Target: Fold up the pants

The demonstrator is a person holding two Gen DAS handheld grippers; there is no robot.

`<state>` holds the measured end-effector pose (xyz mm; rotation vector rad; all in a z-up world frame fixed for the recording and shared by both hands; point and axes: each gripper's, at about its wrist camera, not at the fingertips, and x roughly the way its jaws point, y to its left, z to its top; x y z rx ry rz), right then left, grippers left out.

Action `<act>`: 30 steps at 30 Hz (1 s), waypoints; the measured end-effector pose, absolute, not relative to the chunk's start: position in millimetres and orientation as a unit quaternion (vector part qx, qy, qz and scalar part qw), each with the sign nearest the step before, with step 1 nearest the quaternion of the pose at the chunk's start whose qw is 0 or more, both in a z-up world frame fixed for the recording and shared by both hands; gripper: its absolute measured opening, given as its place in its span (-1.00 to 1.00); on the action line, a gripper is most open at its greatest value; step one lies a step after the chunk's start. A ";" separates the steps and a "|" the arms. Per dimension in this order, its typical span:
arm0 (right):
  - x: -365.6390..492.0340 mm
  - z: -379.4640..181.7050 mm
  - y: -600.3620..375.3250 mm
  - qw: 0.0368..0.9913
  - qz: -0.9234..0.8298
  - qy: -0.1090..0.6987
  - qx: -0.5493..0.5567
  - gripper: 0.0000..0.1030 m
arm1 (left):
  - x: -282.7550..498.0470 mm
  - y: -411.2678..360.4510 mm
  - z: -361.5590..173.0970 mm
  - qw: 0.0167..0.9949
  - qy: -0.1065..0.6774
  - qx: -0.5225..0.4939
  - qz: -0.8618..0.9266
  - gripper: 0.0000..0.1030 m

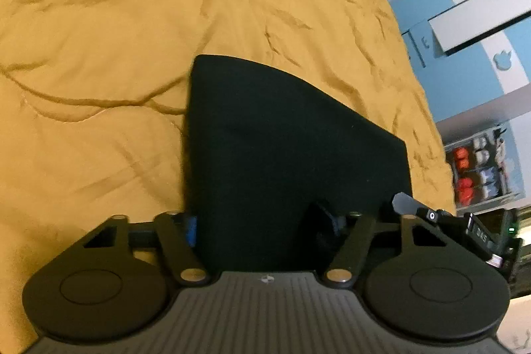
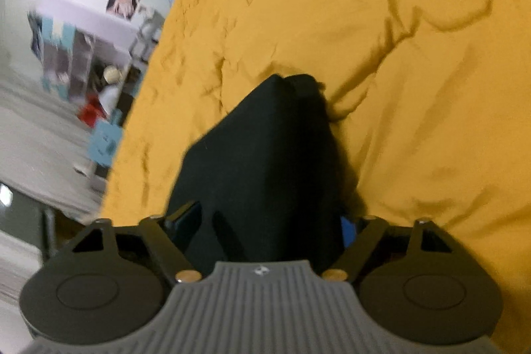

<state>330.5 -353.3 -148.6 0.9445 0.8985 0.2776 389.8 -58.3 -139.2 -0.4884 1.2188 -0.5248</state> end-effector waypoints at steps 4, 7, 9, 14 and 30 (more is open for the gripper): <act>336.0 -154.1 -356.8 0.774 0.135 0.423 0.452 0.37 | 393.8 -57.0 -142.4 0.754 0.562 -0.238 -0.242 0.32; 340.6 -157.7 -348.3 0.782 0.138 0.428 0.431 0.38 | 395.2 -62.9 -145.0 0.754 0.570 -0.228 -0.233 0.35; 343.2 -158.2 -343.2 0.790 0.142 0.431 0.412 0.37 | 395.1 -68.6 -139.9 0.757 0.575 -0.217 -0.219 0.32; 339.9 -147.0 -344.4 0.787 0.159 0.417 0.427 -0.54 | 387.7 -89.0 -115.5 0.782 0.571 -0.160 -0.192 -0.24; 266.9 -67.4 -335.2 0.793 0.202 0.352 0.454 -0.60 | 305.4 -93.3 -19.5 0.832 0.496 -0.094 -0.229 -0.59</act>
